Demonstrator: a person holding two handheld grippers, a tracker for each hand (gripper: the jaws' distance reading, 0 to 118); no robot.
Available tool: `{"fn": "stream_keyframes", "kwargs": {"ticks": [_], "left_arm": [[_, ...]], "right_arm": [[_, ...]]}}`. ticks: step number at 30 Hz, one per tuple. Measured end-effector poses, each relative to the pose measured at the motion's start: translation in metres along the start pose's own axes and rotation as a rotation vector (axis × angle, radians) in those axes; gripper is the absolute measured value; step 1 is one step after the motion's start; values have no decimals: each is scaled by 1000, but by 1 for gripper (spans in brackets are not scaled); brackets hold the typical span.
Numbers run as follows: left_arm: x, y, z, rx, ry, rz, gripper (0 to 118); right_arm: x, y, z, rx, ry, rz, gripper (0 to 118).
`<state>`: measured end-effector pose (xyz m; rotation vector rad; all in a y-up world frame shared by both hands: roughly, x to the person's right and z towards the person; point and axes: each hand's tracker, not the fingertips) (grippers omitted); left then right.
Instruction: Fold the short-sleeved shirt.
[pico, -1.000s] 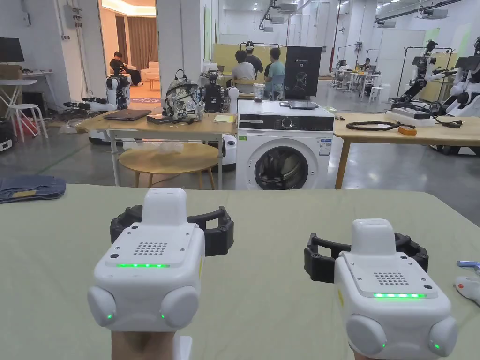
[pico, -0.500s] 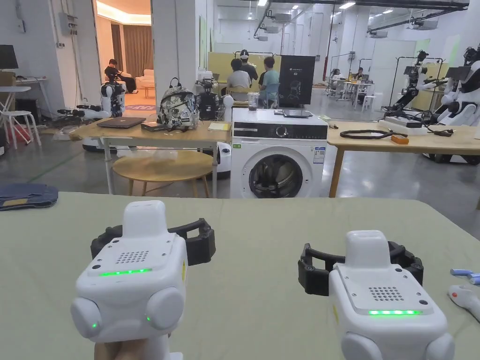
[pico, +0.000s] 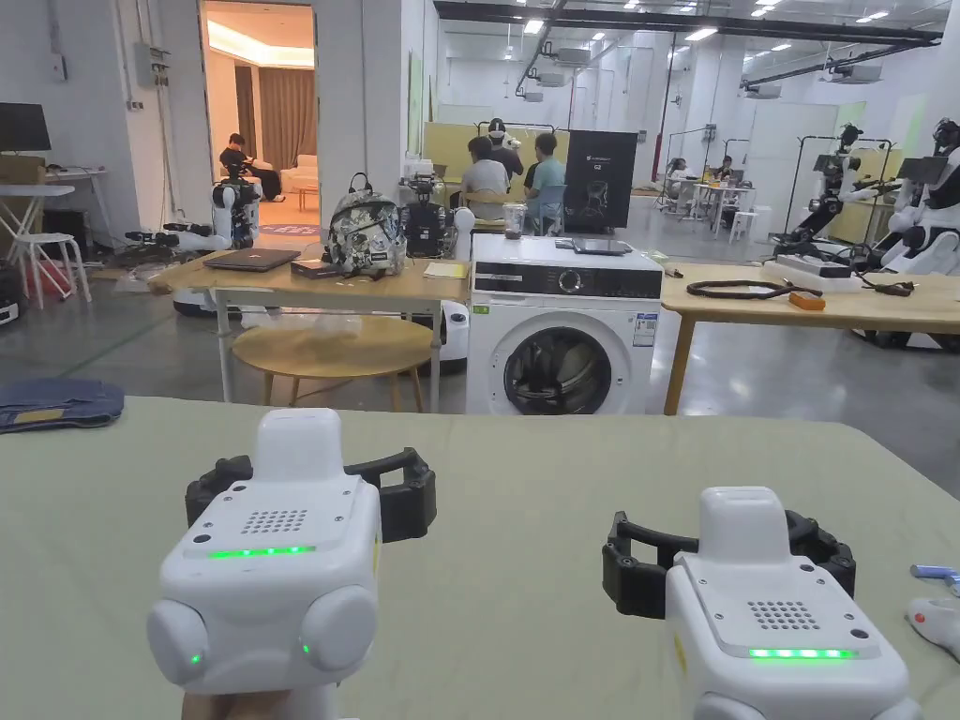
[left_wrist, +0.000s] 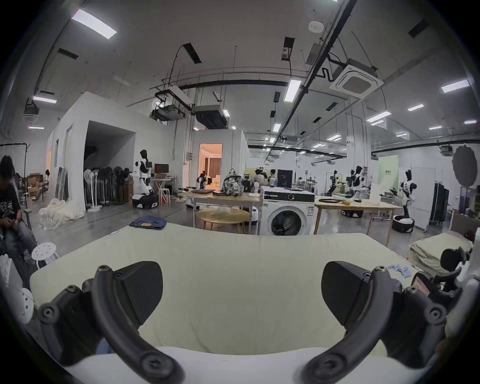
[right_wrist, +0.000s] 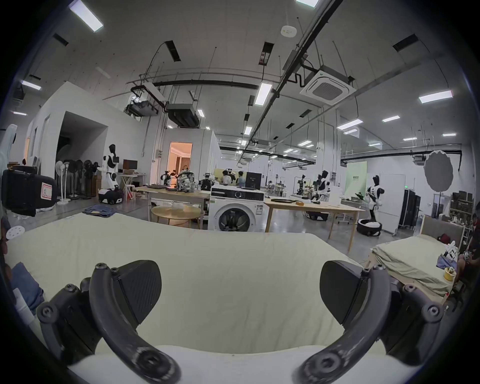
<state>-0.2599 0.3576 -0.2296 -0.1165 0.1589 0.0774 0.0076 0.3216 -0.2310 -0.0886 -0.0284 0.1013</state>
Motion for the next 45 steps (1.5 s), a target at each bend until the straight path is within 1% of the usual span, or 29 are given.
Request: {"fn": "stream_keyframes", "kwargs": {"ticks": [2, 4, 6, 12, 15, 24, 30, 39, 43, 45], "left_arm": [[1, 2, 1, 10, 16, -9, 118], [4, 4, 4, 40, 45, -51, 118], [5, 6, 5, 41, 44, -64, 118], [5, 11, 13, 73, 11, -40, 118], [6, 12, 12, 68, 13, -32, 118], [5, 10, 11, 47, -40, -18, 118], [6, 10, 11, 55, -16, -31, 118], [5, 14, 19, 52, -29, -11, 118], [7, 19, 24, 49, -85, -42, 118], [10, 20, 27, 76, -61, -31, 118]], "right_arm": [[0, 1, 1, 1, -3, 4, 118], [-1, 1, 1, 2, 0, 4, 118], [0, 2, 1, 1, -2, 1, 118], [-1, 5, 2, 3, -5, 1, 118], [0, 5, 3, 4, -8, 4, 118], [1, 7, 4, 18, -22, 2, 118], [2, 7, 4, 13, -22, 3, 118], [0, 4, 4, 9, -13, 1, 118], [-1, 4, 5, 9, -12, -4, 118], [-1, 4, 5, 10, -14, -6, 118]]}}
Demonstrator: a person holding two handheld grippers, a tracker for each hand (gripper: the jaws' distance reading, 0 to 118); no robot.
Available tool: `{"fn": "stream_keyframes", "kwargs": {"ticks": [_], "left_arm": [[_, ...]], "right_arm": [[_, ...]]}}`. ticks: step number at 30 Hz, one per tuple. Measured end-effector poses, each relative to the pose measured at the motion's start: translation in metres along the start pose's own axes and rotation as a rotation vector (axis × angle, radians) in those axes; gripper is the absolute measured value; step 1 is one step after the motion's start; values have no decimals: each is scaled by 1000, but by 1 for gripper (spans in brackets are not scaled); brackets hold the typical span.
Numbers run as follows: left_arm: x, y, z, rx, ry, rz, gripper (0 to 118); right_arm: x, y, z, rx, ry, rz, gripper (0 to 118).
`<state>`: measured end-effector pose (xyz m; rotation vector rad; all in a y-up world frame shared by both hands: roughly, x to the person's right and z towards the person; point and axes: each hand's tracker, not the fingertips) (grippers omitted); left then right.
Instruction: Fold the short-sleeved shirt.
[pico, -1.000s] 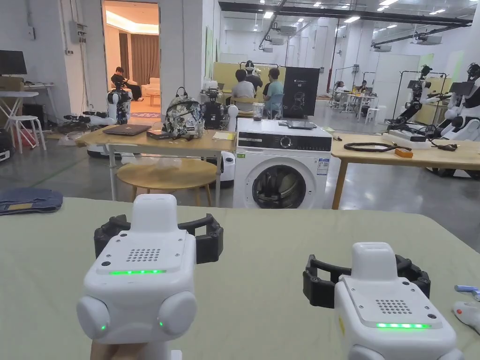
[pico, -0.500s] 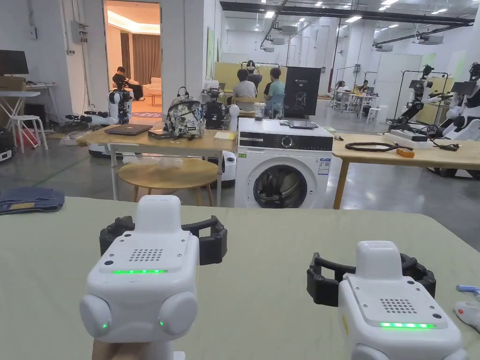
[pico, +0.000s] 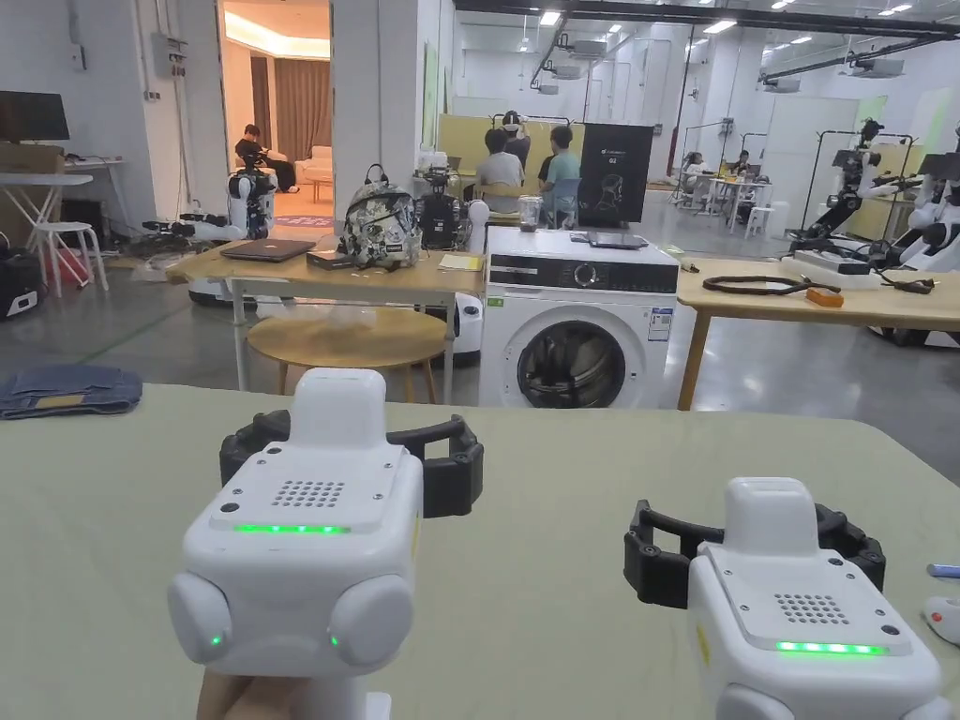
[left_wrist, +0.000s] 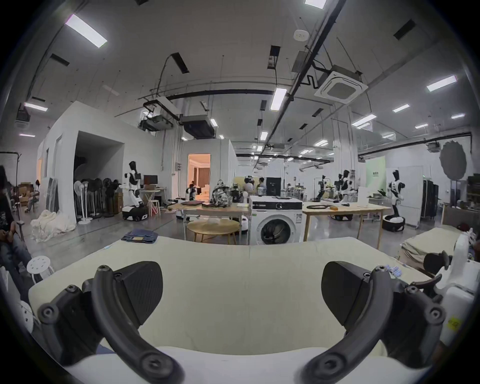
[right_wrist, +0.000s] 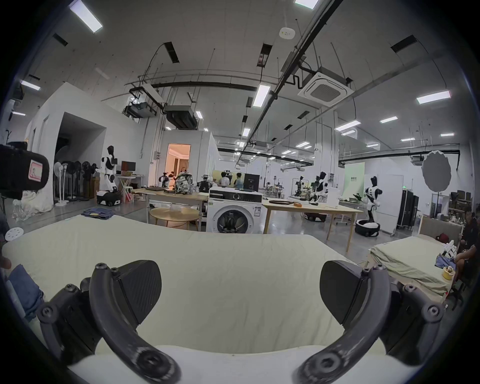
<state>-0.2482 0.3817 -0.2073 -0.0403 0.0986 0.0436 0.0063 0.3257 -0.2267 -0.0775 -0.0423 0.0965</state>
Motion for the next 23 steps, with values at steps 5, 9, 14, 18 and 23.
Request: {"fn": "stream_keyframes", "kwargs": {"ticks": [5, 9, 14, 18, 23], "left_arm": [[1, -3, 3, 0, -14, 17, 118], [4, -8, 15, 32, -17, 6, 118], [13, -9, 14, 18, 8, -89, 118], [7, -12, 10, -10, -22, -52, 118], [7, -12, 11, 14, 5, -72, 118]], "right_arm": [[0, 1, 2, 3, 0, -1, 118], [0, 1, 3, 2, 2, -6, 118], [1, 0, 5, 5, 1, -2, 118], [3, 1, 7, 8, -1, -8, 118], [4, 3, 8, 11, 0, -3, 118]]}}
